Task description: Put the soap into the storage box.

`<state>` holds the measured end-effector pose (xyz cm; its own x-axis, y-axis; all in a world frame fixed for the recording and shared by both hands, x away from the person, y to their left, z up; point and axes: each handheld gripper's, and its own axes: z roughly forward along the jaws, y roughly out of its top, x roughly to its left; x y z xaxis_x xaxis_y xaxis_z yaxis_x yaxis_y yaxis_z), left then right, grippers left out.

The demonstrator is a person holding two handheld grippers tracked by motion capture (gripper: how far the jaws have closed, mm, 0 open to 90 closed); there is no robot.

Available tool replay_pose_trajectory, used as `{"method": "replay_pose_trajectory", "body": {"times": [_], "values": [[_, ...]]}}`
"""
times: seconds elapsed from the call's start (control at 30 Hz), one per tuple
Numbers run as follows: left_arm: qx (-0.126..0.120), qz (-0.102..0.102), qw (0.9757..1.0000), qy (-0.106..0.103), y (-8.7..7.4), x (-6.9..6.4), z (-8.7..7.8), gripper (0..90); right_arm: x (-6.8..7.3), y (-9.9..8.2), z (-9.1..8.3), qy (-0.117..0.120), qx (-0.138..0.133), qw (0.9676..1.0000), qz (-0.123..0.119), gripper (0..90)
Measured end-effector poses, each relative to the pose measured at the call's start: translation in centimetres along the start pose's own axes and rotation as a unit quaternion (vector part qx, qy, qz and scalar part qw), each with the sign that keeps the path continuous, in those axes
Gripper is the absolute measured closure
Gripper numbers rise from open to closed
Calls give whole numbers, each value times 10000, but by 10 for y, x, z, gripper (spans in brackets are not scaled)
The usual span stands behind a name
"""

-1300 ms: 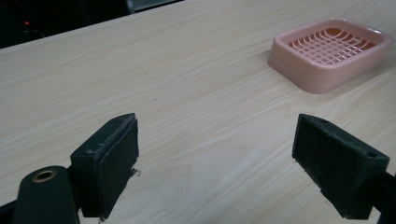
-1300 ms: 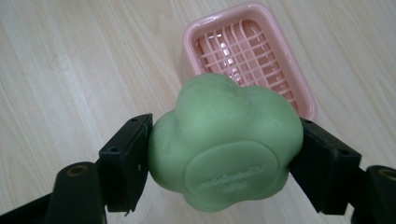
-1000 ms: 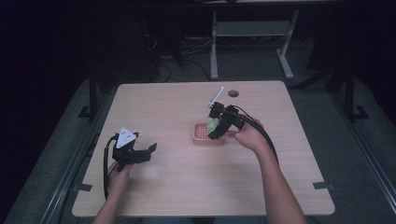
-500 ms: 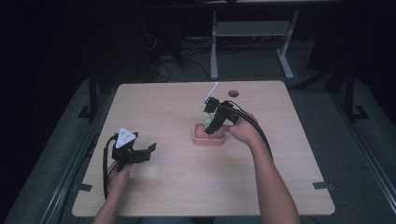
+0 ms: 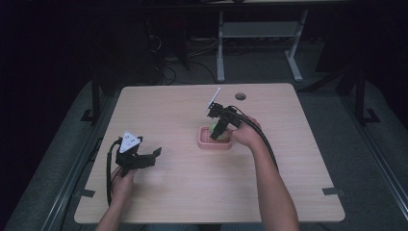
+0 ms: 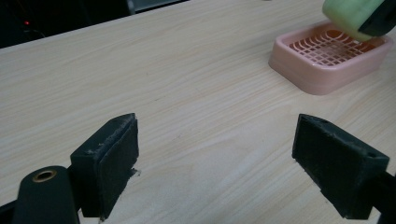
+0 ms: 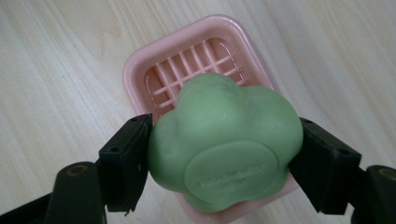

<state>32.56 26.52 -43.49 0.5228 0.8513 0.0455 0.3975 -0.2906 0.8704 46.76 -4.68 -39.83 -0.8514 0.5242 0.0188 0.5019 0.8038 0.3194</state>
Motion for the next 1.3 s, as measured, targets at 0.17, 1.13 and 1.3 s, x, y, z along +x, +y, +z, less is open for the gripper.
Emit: {"method": "replay_pose_trajectory", "body": {"times": [0.17, 1.13, 1.3], "values": [[-7, -37, 10000, 8, 0, 0, 0, 143, -1, 2, 8, 32, 90, 10000, 8, 257], [-20, -26, 10000, 10, 0, 0, 0, 143, -1, 3, 19, 15, 102, 9999, 46, 253], [-20, -25, 10000, 10, 0, 0, 0, 143, 0, 4, 18, 8, 85, 10000, 36, 253]]}}
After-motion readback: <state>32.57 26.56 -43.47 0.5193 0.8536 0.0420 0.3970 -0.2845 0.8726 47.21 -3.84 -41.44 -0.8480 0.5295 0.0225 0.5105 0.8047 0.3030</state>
